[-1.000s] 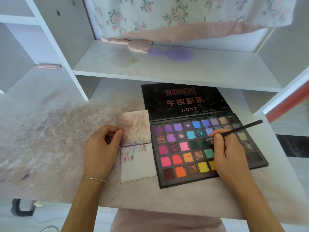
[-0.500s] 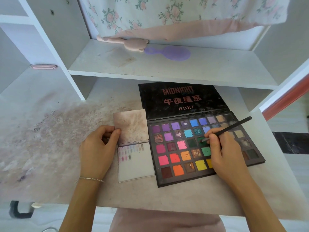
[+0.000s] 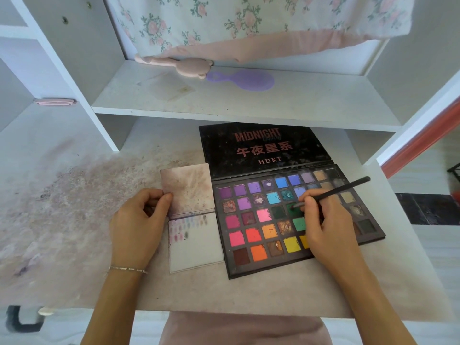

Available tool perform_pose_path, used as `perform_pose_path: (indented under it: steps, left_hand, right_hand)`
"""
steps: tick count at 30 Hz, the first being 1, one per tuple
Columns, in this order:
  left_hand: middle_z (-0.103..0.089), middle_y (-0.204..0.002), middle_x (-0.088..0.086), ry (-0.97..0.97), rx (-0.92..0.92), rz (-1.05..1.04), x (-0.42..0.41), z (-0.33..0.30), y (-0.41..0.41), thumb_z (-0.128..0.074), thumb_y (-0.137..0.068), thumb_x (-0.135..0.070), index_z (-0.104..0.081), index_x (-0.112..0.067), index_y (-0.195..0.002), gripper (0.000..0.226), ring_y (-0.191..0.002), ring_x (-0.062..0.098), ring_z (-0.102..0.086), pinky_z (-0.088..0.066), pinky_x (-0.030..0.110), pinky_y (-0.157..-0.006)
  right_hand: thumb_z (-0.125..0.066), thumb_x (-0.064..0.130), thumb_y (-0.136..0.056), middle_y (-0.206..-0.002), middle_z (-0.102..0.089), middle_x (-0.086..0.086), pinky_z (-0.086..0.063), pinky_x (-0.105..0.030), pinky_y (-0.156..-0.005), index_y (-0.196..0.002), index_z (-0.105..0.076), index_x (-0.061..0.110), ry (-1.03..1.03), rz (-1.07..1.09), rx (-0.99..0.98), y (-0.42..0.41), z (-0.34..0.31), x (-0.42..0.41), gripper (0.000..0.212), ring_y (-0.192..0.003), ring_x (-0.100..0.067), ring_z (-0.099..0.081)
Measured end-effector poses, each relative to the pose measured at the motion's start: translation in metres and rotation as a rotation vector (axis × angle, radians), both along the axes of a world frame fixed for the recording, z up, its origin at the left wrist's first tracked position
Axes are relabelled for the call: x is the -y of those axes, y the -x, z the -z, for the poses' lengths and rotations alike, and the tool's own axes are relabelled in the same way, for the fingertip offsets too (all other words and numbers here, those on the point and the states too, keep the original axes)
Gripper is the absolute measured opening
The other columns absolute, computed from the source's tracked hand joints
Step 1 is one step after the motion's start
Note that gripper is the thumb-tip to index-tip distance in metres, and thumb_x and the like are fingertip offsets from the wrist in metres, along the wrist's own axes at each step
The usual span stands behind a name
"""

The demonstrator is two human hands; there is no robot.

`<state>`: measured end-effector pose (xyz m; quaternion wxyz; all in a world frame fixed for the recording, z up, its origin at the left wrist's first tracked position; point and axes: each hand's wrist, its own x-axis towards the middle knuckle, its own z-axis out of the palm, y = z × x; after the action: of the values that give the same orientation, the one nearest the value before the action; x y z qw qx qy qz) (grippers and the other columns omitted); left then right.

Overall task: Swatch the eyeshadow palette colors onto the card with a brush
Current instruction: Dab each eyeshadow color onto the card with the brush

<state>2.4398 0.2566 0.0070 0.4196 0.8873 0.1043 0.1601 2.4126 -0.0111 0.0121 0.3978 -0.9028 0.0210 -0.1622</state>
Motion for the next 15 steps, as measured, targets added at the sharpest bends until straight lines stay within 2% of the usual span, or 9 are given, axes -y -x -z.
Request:
perform_pose_path:
  steps: [4, 6, 9, 11, 13, 15]
  left_hand:
    - [-0.057, -0.065, -0.016, 0.02, -0.003, -0.015, 0.0, 0.001, 0.0, -0.062, -0.083, -0.023, -0.061, -0.026, -0.075, 0.009, -0.063, 0.003, -0.052, -0.037, 0.018, -0.059]
    - [-0.057, -0.065, -0.016, 0.017, -0.007, -0.012, 0.0, 0.001, 0.0, -0.062, -0.083, -0.023, -0.062, -0.026, -0.076, 0.008, -0.064, 0.003, -0.052, -0.038, 0.019, -0.059]
    - [-0.057, -0.065, -0.016, 0.016, -0.002, -0.004, 0.0, 0.001, -0.001, -0.062, -0.083, -0.023, -0.06, -0.028, -0.074, 0.011, -0.063, 0.003, -0.052, -0.038, 0.019, -0.058]
    - [-0.057, -0.065, -0.015, 0.014, 0.0, -0.003, 0.0, 0.001, -0.001, -0.063, -0.083, -0.023, -0.06, -0.029, -0.074, 0.011, -0.063, 0.003, -0.053, -0.038, 0.02, -0.058]
    - [-0.058, -0.065, -0.015, 0.014, 0.001, -0.004, 0.0, 0.001, -0.001, -0.063, -0.083, -0.023, -0.06, -0.029, -0.074, 0.011, -0.063, 0.003, -0.053, -0.039, 0.02, -0.058]
    - [-0.058, -0.065, -0.014, 0.014, 0.002, -0.002, -0.001, 0.001, -0.001, -0.063, -0.083, -0.024, -0.061, -0.028, -0.074, 0.01, -0.063, 0.003, -0.053, -0.039, 0.02, -0.057]
  right_hand:
    - [-0.044, 0.015, -0.092, -0.079, -0.051, 0.012, -0.04, -0.009, -0.056, -0.088, -0.048, 0.019, 0.002, -0.006, -0.021, -0.001, 0.0, 0.0, 0.007, -0.078, -0.002, -0.055]
    - [-0.044, 0.014, -0.092, -0.078, -0.052, 0.015, -0.044, -0.009, -0.054, -0.087, -0.048, 0.02, -0.022, 0.008, -0.007, 0.0, -0.001, 0.0, 0.009, -0.078, 0.001, -0.056]
    - [-0.045, 0.01, -0.091, -0.079, -0.053, 0.017, -0.043, -0.004, -0.06, -0.085, -0.049, 0.022, -0.062, -0.009, 0.018, 0.001, -0.005, -0.004, 0.014, -0.083, 0.01, -0.055]
    - [-0.046, 0.007, -0.091, -0.076, -0.054, 0.016, -0.043, -0.004, -0.06, -0.081, -0.049, 0.028, -0.102, -0.032, 0.022, 0.003, -0.008, -0.009, 0.023, -0.082, 0.01, -0.055]
    - [-0.046, 0.007, -0.09, -0.067, -0.057, 0.015, -0.044, -0.007, -0.056, -0.077, -0.049, 0.034, -0.168, -0.07, 0.02, 0.005, -0.012, -0.019, 0.031, -0.074, 0.004, -0.057]
    - [-0.047, 0.009, -0.091, -0.066, -0.062, 0.013, -0.043, -0.01, -0.049, -0.074, -0.052, 0.033, -0.271, -0.122, 0.004, 0.006, -0.016, -0.034, 0.029, -0.062, -0.001, -0.057]
